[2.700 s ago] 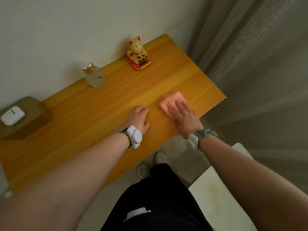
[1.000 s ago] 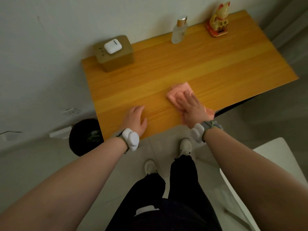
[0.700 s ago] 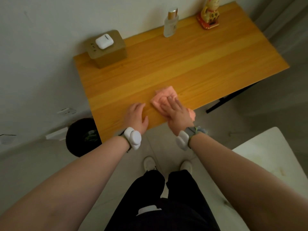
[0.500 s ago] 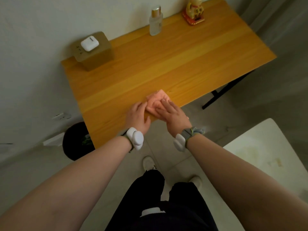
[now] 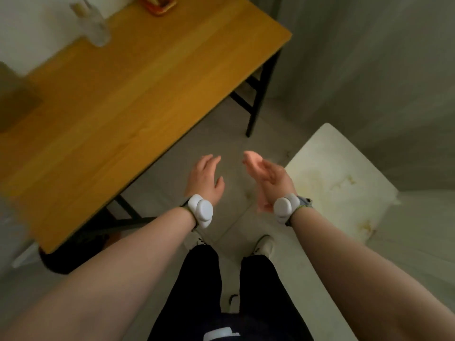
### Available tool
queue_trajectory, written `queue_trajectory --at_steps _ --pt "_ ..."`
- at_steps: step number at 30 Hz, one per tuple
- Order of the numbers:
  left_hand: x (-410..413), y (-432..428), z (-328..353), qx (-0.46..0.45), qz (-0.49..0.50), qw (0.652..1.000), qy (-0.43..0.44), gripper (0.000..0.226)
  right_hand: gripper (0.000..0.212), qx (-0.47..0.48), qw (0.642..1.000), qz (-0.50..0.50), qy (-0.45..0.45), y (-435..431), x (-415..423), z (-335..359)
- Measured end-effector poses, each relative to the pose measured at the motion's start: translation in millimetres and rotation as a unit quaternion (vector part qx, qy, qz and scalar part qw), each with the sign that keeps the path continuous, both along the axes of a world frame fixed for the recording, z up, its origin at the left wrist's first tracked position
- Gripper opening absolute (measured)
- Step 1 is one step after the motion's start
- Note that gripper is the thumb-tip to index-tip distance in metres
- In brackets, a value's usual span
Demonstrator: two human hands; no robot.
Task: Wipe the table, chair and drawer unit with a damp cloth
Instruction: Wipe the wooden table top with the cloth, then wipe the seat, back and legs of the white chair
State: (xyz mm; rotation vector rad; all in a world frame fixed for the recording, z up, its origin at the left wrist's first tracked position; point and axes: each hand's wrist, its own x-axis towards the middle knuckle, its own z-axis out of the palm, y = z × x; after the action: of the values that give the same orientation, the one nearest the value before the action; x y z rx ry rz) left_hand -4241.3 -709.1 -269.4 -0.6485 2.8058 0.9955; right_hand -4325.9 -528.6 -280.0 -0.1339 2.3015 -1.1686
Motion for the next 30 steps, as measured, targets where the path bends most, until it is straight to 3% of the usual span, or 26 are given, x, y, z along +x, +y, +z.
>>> queue_trajectory --at_steps 3,7,11,14,16,19,21,23,26,30 --pt "-17.7 48.7 -20.1 0.017 -0.051 0.998 -0.025 0.052 0.037 -0.053 0.972 -0.196 -0.12 50.6 -1.3 -2.8" --pt "-31.8 95.1 -47.7 0.029 -0.101 0.992 -0.065 0.053 0.018 -0.162 0.913 -0.304 -0.219 102.8 -2.5 -16.1" --pt "-46.2 128.2 -78.2 0.042 -0.136 0.985 -0.1 0.052 0.036 -0.291 0.839 -0.374 -0.268 138.3 -0.3 -52.0" --pt "-57.5 144.1 -111.5 0.04 -0.163 0.979 -0.115 0.052 0.039 -0.313 0.812 -0.385 -0.307 156.0 -8.3 -90.9" --pt "-63.0 144.2 -130.3 0.036 -0.179 0.975 -0.125 0.052 0.042 -0.257 0.836 -0.37 -0.312 162.9 -13.9 -117.4" --pt "-71.4 140.7 -154.8 0.03 -0.195 0.972 -0.129 0.053 0.051 -0.037 0.917 -0.3 -0.261 172.4 -13.4 -148.4" --pt "-79.5 138.9 -175.4 0.028 -0.2 0.97 -0.138 0.053 0.051 0.038 0.949 -0.259 -0.174 176.7 -8.2 -170.7" --pt "-85.0 137.5 -194.0 0.024 -0.208 0.967 -0.145 0.053 0.057 0.097 0.984 -0.139 -0.06 174.8 -3.0 -188.8" --pt "-88.5 137.8 -222.9 0.014 -0.23 0.959 -0.163 0.054 0.066 0.215 0.975 0.018 0.046 166.7 6.0 -227.6" --pt "-92.3 138.8 -239.3 0.031 -0.233 0.958 -0.164 0.054 0.066 0.267 0.958 0.086 0.063 155.7 16.8 -255.5"
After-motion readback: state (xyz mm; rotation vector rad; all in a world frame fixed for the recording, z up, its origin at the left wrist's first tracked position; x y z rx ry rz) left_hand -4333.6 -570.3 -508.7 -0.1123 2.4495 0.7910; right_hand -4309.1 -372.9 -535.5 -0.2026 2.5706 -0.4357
